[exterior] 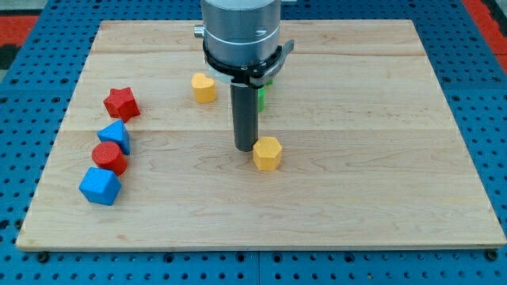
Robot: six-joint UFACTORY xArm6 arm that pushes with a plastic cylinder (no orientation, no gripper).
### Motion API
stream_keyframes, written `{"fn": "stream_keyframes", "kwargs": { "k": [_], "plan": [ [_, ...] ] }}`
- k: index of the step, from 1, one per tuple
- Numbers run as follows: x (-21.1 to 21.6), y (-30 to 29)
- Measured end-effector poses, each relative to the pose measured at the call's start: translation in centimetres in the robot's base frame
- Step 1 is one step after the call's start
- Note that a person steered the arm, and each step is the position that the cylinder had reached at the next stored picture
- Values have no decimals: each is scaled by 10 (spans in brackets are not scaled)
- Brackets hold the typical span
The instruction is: Move the yellow hexagon down to the yellow heart
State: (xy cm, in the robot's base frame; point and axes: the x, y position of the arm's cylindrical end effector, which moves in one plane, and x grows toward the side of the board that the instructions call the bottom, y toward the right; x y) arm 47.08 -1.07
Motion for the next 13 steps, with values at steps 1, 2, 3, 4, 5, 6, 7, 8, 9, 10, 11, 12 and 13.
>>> {"fn": "stream_keyframes", "kwargs": {
  "k": [1, 2, 3, 4, 5, 6, 7, 8, 9, 10, 11, 12, 13],
  "plan": [
    [-11, 29],
    [-11, 48],
    [32, 91],
    [71, 115],
    [69, 57],
    [7, -13],
    [-28, -47],
    [-9, -22],
    [1, 30],
    [-16, 51],
    [-36, 47],
    [-32, 15],
    [-31, -12]
  ]
}}
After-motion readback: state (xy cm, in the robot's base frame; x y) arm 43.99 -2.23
